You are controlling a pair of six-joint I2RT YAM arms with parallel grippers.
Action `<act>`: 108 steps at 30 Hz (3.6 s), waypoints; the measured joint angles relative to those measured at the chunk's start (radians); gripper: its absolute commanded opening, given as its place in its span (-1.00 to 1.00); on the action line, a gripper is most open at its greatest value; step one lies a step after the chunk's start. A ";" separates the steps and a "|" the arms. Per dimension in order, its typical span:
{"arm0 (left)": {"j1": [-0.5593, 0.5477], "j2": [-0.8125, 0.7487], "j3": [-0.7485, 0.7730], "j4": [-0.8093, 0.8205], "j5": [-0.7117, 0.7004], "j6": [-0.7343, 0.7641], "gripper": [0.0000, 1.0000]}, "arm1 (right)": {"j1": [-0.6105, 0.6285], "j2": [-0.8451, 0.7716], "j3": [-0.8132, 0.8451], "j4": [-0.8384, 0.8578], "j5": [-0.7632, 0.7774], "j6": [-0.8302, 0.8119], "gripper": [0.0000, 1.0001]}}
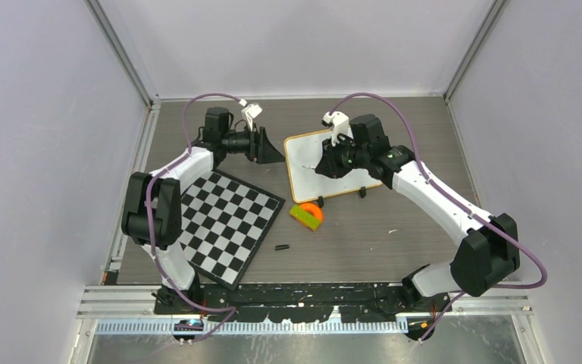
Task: Write a sentence on the whiteboard
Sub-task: Hold the whiteboard at the center of the board, then write a sentence on the whiteboard.
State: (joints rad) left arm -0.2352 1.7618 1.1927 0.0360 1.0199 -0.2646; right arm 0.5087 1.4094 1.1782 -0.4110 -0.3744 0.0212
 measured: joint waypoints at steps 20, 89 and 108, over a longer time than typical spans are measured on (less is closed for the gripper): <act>-0.026 0.067 0.028 0.168 0.031 -0.148 -0.06 | 0.000 0.068 0.199 -0.005 0.048 0.116 -0.99; -0.027 0.106 0.037 0.268 0.040 -0.188 -1.00 | 0.023 0.180 0.223 0.010 0.147 0.060 -1.00; -0.027 0.110 0.034 0.288 0.039 -0.198 -1.00 | 0.052 0.224 0.262 -0.008 0.164 0.049 -1.00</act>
State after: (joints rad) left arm -0.2619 1.8721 1.2263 0.3241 1.0584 -0.4629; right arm 0.5610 1.6337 1.4403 -0.4194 -0.2104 0.0700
